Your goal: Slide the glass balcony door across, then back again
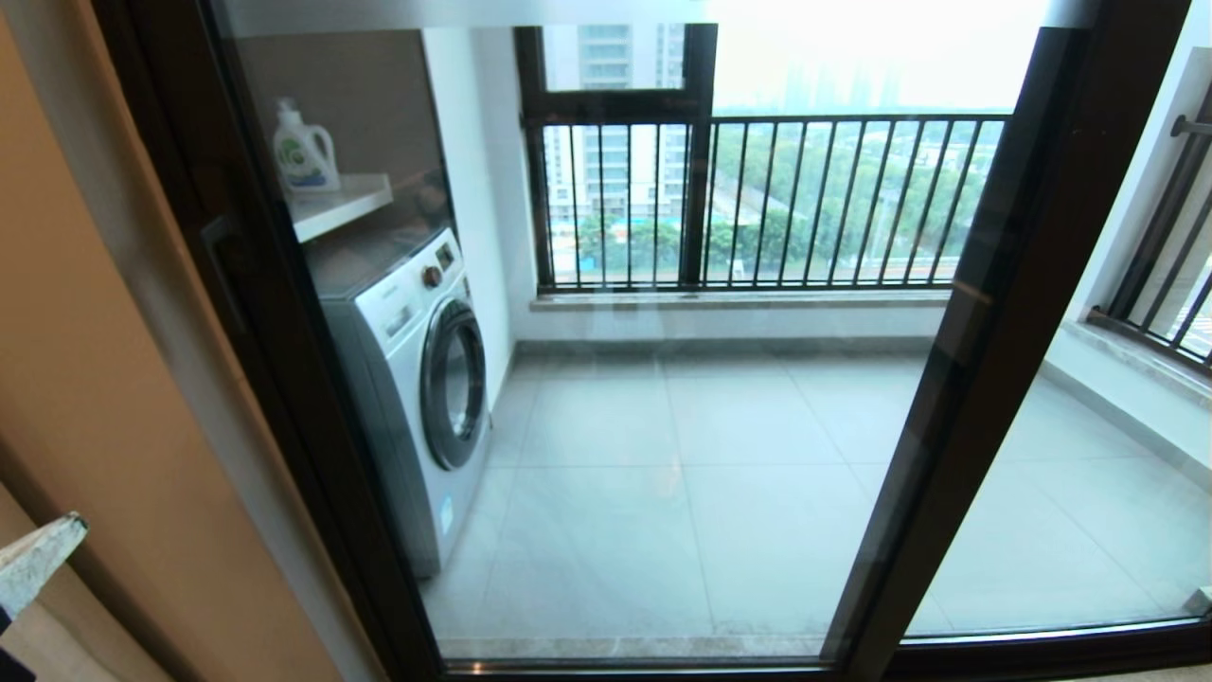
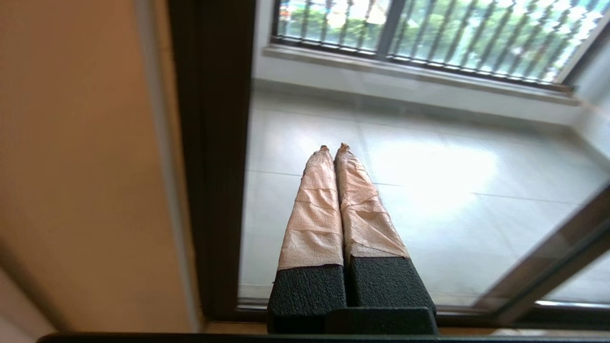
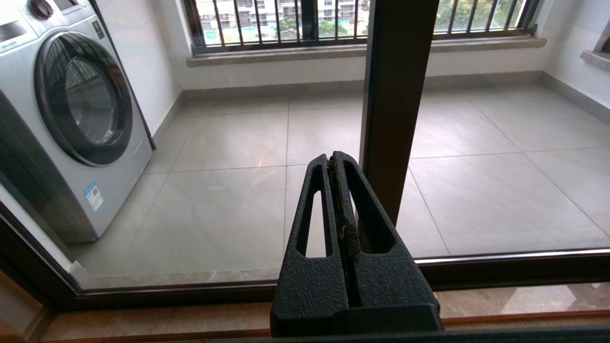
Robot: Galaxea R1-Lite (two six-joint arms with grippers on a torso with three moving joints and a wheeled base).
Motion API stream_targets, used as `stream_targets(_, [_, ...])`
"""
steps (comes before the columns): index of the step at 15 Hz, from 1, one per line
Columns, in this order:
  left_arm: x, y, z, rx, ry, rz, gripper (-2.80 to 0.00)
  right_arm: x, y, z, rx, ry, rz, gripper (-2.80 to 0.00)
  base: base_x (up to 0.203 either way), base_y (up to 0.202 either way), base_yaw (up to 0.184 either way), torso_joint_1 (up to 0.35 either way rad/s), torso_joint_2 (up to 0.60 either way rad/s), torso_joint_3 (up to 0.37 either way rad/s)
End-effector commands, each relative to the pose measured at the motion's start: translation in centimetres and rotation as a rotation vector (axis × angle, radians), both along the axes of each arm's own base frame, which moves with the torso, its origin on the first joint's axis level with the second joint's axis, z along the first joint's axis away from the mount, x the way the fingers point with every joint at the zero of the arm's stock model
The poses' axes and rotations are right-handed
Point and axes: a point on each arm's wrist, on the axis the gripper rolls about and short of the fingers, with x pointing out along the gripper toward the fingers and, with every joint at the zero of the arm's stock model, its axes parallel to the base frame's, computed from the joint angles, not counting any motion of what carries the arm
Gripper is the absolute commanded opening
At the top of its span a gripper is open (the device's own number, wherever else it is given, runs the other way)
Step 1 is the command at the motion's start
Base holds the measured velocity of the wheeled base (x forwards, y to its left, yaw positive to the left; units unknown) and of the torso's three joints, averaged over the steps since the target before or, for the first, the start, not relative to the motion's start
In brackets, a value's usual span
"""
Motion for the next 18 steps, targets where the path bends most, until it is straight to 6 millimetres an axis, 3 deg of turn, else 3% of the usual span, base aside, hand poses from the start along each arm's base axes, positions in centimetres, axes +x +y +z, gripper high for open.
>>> stream_targets(1, [-4.9, -3.0, 0.2, -0.054, 0.036, -0.101, -2.8, 0.1, 0.0, -0.3, 0.0, 0.012, 0.0, -2.8, 0.0, 0.0, 0.0, 0.0, 0.0, 0.0])
stream_targets(3, [-7.4, -4.4, 2.3, -0.094, 0.059, -0.217, -2.8, 0.1, 0.0, -0.3, 0.0, 0.012, 0.0, -2.8, 0.0, 0.0, 0.0, 0.0, 0.0, 0.0])
stream_targets(5, [-8.4, -4.9, 3.9, -0.118, 0.077, -0.28, -2.8, 0.1, 0.0, -0.3, 0.0, 0.012, 0.0, -2.8, 0.0, 0.0, 0.0, 0.0, 0.0, 0.0])
stream_targets(10, [-11.6, -3.9, 4.1, -0.136, 0.194, -0.591, -2.8, 0.1, 0.0, -0.3, 0.0, 0.012, 0.0, -2.8, 0.0, 0.0, 0.0, 0.0, 0.0, 0.0])
stream_targets(14, [-12.2, -2.9, 3.0, -0.107, 0.232, -0.397, -2.8, 0.1, 0.0, -0.3, 0.0, 0.012, 0.0, -2.8, 0.0, 0.0, 0.0, 0.0, 0.0, 0.0])
stream_targets(16, [-12.7, -2.8, 3.7, -0.082, 0.175, -0.331, -2.8, 0.1, 0.0, -0.3, 0.0, 0.012, 0.0, -2.8, 0.0, 0.0, 0.0, 0.0, 0.0, 0.0])
stream_targets(18, [-13.8, -3.0, 3.0, -0.014, 0.106, -0.311, -2.8, 0.1, 0.0, -0.3, 0.0, 0.012, 0.0, -2.8, 0.0, 0.0, 0.0, 0.0, 0.0, 0.0])
